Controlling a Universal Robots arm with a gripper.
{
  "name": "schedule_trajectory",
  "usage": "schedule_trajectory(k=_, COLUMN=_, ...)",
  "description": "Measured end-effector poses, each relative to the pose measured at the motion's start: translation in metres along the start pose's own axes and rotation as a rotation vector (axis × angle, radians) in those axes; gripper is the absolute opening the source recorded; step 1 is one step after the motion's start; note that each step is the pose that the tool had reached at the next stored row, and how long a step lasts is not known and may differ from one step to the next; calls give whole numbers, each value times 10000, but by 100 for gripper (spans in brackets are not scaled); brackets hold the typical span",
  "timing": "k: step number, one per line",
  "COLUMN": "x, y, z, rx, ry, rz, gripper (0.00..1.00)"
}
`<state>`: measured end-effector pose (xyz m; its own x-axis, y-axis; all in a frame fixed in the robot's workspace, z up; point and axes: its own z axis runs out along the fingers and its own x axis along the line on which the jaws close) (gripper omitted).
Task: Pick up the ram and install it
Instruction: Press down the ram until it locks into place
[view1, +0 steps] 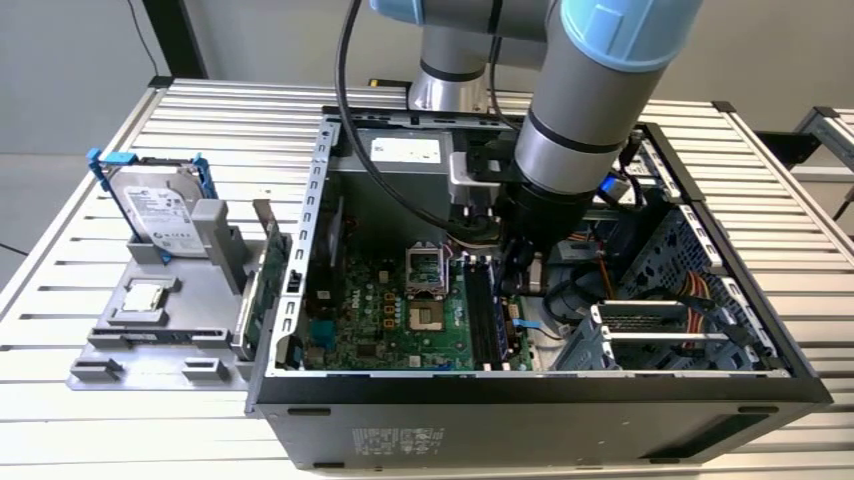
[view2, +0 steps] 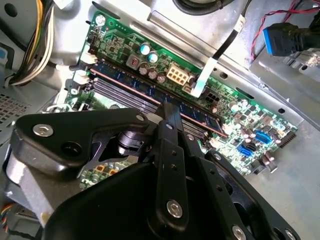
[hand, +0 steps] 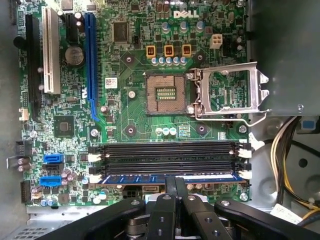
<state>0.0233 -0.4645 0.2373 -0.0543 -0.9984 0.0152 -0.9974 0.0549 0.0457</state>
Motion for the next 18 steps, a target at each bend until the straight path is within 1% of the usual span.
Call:
schedule_trajectory(k=6, x=8, y=-3, z=55, rx=-15, ry=0, rz=0, gripper=0)
schedule_trajectory(k=11, x=8, y=-6, z=118, rx=-16, ry=0, rz=0, gripper=0)
schedule_trajectory(k=15, x=9, y=-8, z=163, rx=-19, ry=16, rz=0, gripper=0)
schedule_trajectory(k=18, x=7, y=-9, z=174, rx=-16, ry=1, rz=0, gripper=0)
